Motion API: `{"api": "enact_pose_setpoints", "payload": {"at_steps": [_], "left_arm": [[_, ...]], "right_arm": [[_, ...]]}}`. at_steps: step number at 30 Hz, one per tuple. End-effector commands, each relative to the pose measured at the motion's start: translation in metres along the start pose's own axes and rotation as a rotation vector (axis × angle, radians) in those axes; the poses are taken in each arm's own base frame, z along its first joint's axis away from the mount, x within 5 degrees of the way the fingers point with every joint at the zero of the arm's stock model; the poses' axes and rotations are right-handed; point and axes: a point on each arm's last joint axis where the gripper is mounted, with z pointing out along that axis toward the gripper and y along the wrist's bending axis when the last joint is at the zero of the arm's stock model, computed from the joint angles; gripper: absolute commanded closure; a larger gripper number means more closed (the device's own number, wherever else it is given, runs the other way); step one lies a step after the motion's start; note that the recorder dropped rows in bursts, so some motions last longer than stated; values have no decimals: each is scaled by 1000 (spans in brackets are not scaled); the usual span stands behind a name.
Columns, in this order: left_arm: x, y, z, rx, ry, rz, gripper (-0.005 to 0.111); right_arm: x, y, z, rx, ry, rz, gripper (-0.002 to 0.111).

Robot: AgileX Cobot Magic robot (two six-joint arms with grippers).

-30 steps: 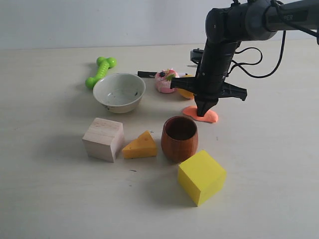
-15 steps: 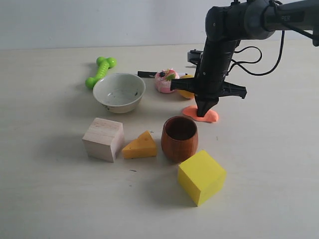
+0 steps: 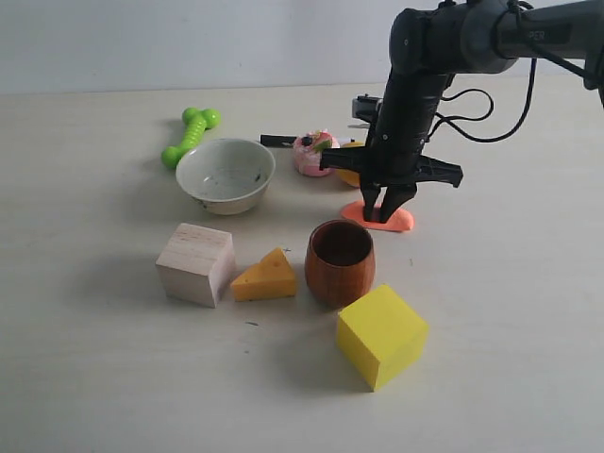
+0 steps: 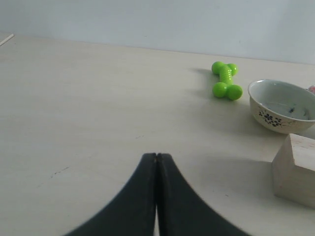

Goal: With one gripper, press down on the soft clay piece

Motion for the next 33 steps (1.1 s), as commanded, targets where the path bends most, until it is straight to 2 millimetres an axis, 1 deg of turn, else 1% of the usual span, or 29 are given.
{"api": "enact_pose_setpoints", "payload": {"at_steps": [1,11,13,24,26,31,33], "left_arm": [[-2,-1,-1,10,-14,-4,107],[-2,-1,-1,10,-14,-4,107],[-2,-1,-1,10,-14,-4,107],[-2,-1,-1,10,-14,-4,107],[-2,-1,-1,10,-14,-4,107],[-2,-1,-1,10,-14,-4,107],[-2,-1,-1,10,-14,-4,107]], "right_arm": [[4,10,14,-52,46,14,82],[2,15,-14,-92,-44,3,82],[3,15,-17,-97,-51,3,82],[2,13,-16,-70,-62,-15,83],[2,13,-16,-69,-63,-16,86],[2,11,-16,-45,-57,-31,105],[2,11,-16,-45,-58,-46,108]]}}
